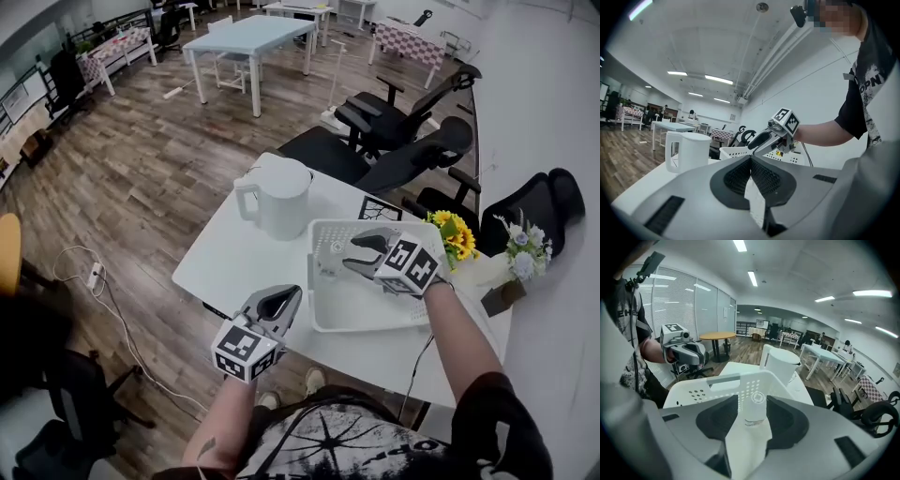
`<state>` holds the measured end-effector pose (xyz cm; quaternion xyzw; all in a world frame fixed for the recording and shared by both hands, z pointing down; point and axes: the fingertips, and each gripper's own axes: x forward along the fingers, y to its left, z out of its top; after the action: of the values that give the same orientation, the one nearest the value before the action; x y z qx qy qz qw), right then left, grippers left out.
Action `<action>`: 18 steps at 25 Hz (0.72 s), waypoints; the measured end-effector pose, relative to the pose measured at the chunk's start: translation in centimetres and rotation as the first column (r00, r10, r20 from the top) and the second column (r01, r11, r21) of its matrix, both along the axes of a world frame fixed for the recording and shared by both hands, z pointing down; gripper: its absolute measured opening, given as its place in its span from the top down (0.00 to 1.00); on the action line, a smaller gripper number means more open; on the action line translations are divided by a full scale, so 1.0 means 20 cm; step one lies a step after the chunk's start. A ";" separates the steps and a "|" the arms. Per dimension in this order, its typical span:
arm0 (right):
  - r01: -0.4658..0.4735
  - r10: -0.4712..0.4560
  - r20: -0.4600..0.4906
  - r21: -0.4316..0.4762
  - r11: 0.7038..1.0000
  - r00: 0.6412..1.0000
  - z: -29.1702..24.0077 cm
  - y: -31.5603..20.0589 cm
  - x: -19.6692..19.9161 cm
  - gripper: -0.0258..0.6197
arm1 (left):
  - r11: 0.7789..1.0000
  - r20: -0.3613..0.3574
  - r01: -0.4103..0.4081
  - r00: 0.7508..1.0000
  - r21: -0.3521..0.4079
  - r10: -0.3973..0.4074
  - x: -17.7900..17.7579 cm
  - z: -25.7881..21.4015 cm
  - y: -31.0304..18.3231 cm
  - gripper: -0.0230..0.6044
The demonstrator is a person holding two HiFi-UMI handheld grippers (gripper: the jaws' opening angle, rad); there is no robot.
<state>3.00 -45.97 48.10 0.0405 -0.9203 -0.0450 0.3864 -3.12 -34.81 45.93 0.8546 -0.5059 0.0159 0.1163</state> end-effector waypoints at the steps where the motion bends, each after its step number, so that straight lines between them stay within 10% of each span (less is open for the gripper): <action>1: 0.009 -0.009 -0.005 -0.012 1.000 1.000 0.03 -0.01 -0.03 0.67 | 1.000 -0.001 0.016 1.000 -0.006 -0.016 -0.02 0.01 0.00 0.95; 18: 0.111 -0.108 0.030 -0.103 0.989 0.994 0.25 -0.08 -0.18 0.70 | 0.985 0.005 0.161 0.987 -0.061 -0.161 -0.08 0.12 -0.04 0.95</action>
<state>-0.62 -47.53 53.08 -0.0297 -0.9268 -0.0176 0.3739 -4.81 -35.63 48.30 0.8068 -0.5728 0.0217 0.1432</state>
